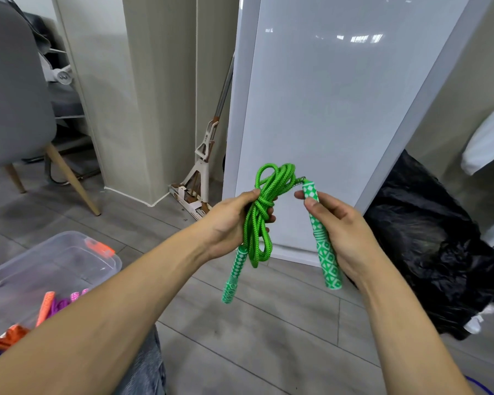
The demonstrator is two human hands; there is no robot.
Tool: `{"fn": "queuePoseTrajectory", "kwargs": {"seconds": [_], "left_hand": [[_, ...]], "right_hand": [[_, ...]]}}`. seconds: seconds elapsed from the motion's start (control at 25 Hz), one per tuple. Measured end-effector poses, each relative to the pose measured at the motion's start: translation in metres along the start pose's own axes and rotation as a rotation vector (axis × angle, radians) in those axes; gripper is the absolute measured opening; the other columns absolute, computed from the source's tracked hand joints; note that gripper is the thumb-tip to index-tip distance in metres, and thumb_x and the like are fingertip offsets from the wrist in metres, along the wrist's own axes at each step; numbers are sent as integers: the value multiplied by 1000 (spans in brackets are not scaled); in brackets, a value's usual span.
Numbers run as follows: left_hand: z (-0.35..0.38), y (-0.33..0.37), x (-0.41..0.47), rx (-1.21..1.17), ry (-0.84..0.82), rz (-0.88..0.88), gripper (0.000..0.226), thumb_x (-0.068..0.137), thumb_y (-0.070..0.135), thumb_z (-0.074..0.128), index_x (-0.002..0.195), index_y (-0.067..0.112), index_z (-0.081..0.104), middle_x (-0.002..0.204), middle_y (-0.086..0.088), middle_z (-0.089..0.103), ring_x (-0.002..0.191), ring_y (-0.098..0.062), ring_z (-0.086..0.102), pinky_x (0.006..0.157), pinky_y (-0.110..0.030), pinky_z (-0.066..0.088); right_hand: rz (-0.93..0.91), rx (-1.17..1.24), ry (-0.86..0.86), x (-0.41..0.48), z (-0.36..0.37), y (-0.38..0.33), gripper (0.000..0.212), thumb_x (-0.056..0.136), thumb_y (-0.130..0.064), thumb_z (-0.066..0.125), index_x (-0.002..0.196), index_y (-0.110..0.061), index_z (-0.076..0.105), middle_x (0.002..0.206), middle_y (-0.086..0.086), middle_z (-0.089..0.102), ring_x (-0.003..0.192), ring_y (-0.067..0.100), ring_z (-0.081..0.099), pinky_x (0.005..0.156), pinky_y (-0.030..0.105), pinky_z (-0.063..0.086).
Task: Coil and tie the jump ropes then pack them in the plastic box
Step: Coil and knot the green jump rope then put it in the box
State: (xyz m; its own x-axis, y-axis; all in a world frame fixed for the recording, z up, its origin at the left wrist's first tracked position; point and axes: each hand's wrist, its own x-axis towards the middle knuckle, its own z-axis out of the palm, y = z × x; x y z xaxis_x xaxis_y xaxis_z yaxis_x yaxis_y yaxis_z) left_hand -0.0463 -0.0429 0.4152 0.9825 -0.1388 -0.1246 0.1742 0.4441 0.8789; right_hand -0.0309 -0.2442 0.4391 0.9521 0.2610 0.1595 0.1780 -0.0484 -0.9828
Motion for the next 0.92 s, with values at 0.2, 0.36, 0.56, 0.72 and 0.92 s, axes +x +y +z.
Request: {"fn": "queuePoseTrajectory", "kwargs": {"seconds": [0.2,0.36,0.56,0.72,0.92], "left_hand": [[11,0,-5,44,-17,47,46,105,25,36,132,-6,56,88,-7,66,77,-15,59,79,-26,47],[15,6,-11,31,-108,-14,45,101,30,30,113,6,65,72,-2,57,69,-16,49,71,-31,37],[12,6,-10,-33,-97,-39,41,96,34,31,95,11,65,64,2,48,59,-15,44,55,-29,33],[10,7,-9,-181,-120,-104,38,93,35,30,85,12,60,55,5,40,47,-13,36,45,-22,32],[7,14,-11,-206,-202,-96,42,96,47,37,79,16,58,52,7,36,44,-11,32,46,-23,32]], "right_hand": [[-100,-7,209,2,24,1,6,97,-28,64,92,-25,65,63,-7,49,60,12,44,62,34,38],[-195,-96,297,-1,32,0,11,98,-32,62,94,-22,59,70,17,50,57,20,47,57,36,40],[-190,-44,302,-8,45,-8,20,98,-28,63,103,-10,57,72,14,52,45,14,49,47,24,42],[-124,44,227,-8,38,-11,19,96,-29,66,98,-12,58,64,5,49,45,13,44,46,29,38],[-247,-227,324,-7,36,-9,17,97,-33,63,95,-19,54,70,11,46,59,23,45,57,40,42]]}}
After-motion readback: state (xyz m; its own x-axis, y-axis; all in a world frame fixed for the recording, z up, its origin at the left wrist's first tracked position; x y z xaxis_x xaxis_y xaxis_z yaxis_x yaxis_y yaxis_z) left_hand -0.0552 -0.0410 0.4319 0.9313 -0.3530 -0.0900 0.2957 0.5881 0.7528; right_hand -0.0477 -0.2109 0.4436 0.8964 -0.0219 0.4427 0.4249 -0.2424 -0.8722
